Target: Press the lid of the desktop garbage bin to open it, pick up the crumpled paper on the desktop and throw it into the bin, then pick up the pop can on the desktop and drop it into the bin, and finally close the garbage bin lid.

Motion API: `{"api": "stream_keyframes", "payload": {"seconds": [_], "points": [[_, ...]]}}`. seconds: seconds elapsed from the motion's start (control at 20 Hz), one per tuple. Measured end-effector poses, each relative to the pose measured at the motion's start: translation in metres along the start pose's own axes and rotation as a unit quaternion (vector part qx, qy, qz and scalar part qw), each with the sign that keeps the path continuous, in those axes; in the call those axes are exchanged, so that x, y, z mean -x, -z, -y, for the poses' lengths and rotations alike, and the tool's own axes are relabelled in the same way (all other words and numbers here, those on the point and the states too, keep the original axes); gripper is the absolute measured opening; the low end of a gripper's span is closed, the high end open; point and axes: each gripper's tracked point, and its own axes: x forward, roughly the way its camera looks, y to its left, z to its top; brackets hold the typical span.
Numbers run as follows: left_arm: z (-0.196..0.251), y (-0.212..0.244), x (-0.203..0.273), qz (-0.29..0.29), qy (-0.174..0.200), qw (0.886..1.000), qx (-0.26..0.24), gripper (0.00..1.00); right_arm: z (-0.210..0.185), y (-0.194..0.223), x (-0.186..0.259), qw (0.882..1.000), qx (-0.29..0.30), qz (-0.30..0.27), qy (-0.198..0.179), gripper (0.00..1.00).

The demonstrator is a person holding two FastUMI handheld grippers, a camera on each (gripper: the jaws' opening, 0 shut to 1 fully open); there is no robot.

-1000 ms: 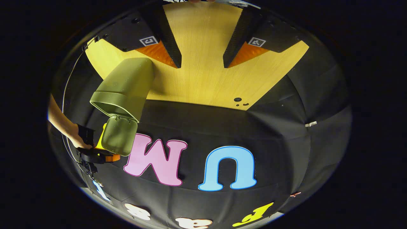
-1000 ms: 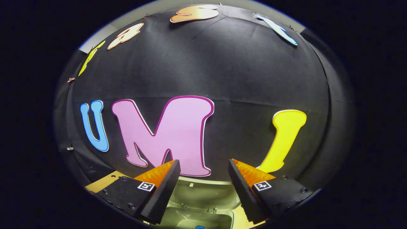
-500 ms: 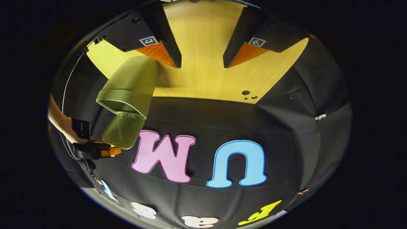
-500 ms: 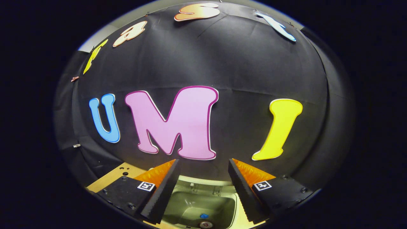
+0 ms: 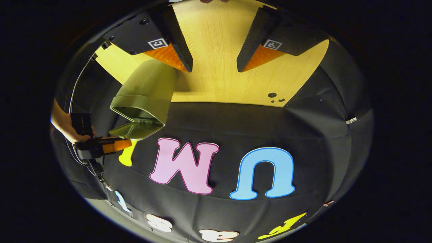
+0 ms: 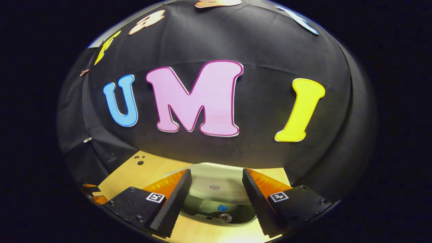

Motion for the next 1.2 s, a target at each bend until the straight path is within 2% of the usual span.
{"api": "stream_keyframes", "payload": {"seconds": [0.5,0.8,1.2], "points": [[-0.004,0.013,0.002,0.0,0.002,1.0,0.012,0.87,-0.009,0.06,0.008,0.997,-0.006,-0.071,-0.008,0.96],[0.002,0.012,0.001,0.002,0.007,1.0,0.009,0.87,-0.016,0.088,0.006,0.996,-0.011,-0.089,-0.014,0.96],[0.007,0.014,-0.002,0.001,0.009,1.0,0.013,0.87,-0.016,0.093,0.007,0.998,-0.024,-0.049,-0.015,0.98]]}}
